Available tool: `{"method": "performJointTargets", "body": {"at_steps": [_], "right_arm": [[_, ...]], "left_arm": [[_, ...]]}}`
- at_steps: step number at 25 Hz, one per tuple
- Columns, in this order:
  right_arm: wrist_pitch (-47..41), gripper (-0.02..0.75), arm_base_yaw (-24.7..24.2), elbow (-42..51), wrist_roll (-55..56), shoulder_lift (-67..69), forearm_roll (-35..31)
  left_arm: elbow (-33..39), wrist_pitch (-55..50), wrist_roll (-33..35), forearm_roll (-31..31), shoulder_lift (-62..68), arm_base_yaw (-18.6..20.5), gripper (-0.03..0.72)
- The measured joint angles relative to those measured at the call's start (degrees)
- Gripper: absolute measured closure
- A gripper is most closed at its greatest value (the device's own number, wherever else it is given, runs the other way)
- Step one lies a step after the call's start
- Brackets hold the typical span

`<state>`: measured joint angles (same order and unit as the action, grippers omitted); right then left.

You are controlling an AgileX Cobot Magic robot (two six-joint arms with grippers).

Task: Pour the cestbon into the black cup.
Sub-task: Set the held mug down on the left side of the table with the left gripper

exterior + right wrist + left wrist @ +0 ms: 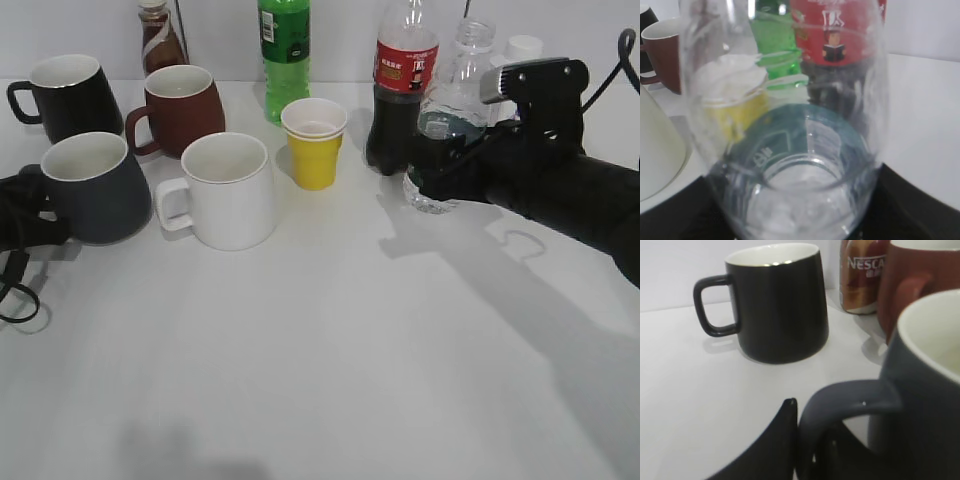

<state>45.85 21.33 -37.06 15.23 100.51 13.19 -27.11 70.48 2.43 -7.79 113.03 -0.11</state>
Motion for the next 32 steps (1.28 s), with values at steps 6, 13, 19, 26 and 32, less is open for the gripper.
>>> {"method": "performJointTargets", "body": {"at_steps": [6, 13, 19, 26, 32], "right_arm": [[0.0, 0.290, 0.0, 0.0, 0.0, 0.0, 0.0], [0.0, 0.290, 0.0, 0.0, 0.0, 0.0, 0.0], [0.0, 0.290, 0.0, 0.0, 0.0, 0.0, -0.5], [0.4, 0.290, 0.0, 0.0, -2.2, 3.1, -4.4], [3.5, 0.290, 0.0, 0.0, -6.7, 7.8, -4.4]], "left_arm": [[0.1, -0.4, -0.1, -1.0, -0.2, 0.0, 0.524], [2.9, -1.0, -0.1, -1.1, -3.8, 0.0, 0.494], [6.6, -1.1, -0.1, -0.5, -6.6, 0.0, 0.468], [10.8, -1.1, -0.1, -0.3, -10.6, 0.0, 0.451], [12.4, -1.3, -0.1, -0.4, -15.2, 0.0, 0.450]]}}
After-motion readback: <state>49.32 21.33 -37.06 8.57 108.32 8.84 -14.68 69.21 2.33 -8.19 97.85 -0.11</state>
